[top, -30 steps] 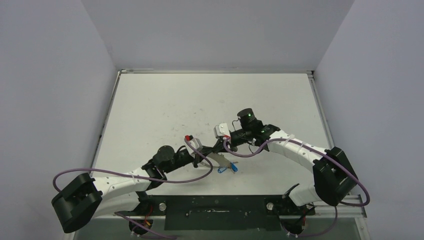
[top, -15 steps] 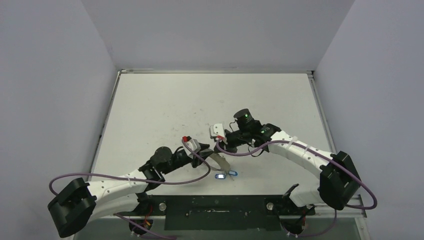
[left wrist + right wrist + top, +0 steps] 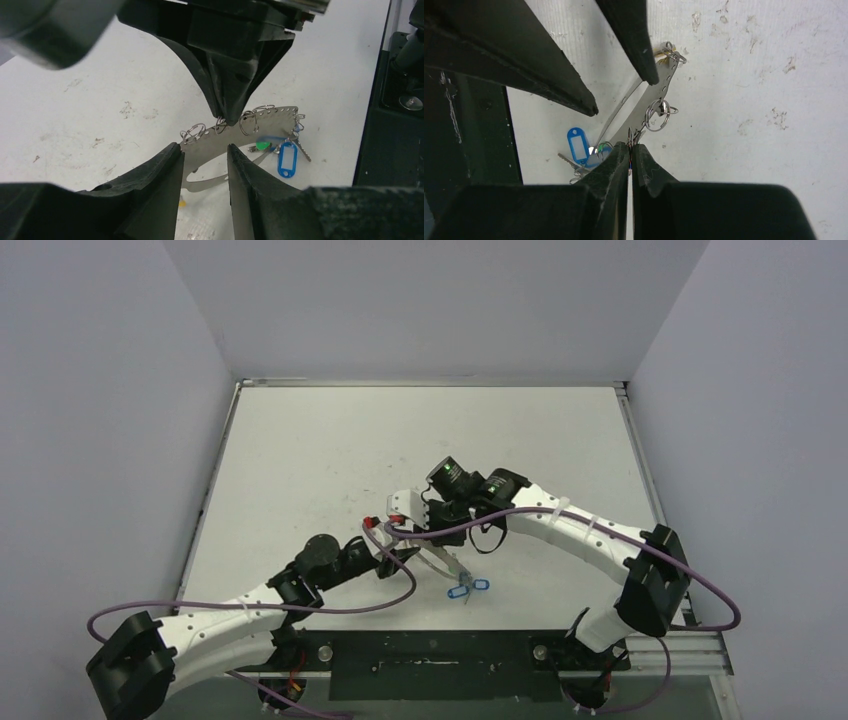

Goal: Put the keys on the keyring

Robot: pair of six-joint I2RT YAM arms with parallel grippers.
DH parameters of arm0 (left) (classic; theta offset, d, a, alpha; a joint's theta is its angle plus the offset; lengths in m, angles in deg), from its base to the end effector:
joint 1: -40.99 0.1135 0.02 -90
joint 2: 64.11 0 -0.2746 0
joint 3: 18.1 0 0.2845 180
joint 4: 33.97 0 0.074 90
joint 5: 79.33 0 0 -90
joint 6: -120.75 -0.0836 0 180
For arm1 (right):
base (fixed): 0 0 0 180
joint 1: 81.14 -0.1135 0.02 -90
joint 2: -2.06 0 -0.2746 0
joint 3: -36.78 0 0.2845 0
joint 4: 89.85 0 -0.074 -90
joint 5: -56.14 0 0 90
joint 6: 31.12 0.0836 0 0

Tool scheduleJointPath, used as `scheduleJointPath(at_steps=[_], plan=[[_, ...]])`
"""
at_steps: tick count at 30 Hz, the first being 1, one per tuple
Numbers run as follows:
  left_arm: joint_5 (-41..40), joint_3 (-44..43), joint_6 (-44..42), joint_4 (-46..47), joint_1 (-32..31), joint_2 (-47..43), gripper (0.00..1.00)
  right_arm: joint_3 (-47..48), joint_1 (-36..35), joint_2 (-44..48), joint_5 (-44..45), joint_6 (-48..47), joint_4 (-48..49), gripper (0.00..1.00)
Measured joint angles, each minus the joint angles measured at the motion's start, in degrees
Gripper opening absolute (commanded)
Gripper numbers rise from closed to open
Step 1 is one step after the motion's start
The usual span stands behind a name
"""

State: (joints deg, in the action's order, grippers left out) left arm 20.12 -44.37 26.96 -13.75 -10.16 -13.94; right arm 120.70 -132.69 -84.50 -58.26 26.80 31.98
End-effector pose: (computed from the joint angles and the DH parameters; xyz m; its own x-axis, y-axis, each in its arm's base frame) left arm 0.1526 -0.2114 0.1991 0.0174 0.0823 -0.9965 0.8718 0.4868 0.0554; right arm 0.1974 0.3041 0.2434 -0.0146 -0.7963 -0.6048 -0.9988 -0.0170 0.0466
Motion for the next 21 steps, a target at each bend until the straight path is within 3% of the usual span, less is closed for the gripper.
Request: scheduleJointPath(at_steps=[6,12,21], plan=[[1.7,0.09,0.13,0.48,0.17,3.23,0.39,2.99,-0.37,-2.12,4.44,3.87,-3.65,0.0],[0.83,2.16,6.01,8.55,0.13,14.36,0.54,2.64,1.09,-2.36,4.5,9.57,-2.38,0.0],[-15.76,1.68,25.83,19.52,-4.26,33.0,0.71,-1.14,4.48,-1.92,4.39,17.88,5.29,0.0]])
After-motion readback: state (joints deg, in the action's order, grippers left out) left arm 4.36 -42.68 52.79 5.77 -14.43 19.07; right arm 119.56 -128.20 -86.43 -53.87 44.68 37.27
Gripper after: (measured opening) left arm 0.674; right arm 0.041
